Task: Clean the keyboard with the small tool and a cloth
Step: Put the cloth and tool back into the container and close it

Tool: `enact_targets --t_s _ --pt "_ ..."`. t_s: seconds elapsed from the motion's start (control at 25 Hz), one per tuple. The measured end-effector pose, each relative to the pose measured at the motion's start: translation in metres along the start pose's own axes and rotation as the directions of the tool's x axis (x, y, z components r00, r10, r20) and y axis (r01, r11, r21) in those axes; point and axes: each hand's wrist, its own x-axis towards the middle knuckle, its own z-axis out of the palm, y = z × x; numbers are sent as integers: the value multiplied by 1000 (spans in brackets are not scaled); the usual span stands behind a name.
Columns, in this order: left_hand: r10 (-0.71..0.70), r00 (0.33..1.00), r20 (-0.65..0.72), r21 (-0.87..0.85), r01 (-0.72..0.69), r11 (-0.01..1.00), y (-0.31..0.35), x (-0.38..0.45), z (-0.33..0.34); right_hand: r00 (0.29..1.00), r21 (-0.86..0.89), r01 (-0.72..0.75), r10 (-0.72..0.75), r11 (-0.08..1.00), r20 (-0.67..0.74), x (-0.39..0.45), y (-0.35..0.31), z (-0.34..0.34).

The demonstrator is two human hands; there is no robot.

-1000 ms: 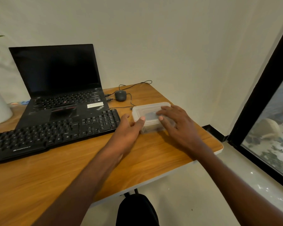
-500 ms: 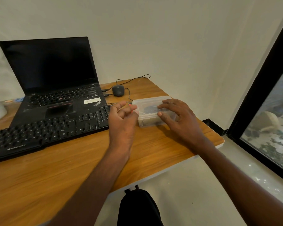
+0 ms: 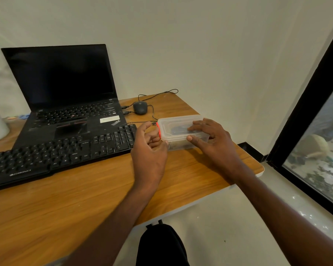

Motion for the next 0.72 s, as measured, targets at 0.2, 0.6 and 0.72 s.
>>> enact_targets --t_s 0.2,0.6,0.72 --pt "78 993 88 162 -92 983 1 10 -3 1000 47 16 -17 999 14 -2 -4 -1" --pt "24 936 351 216 -105 971 -20 33 -12 975 191 -220 220 956 24 -3 -12 -5" --pt "-3 937 350 290 -105 951 -16 30 -15 973 211 -225 210 951 93 -4 -13 -4"
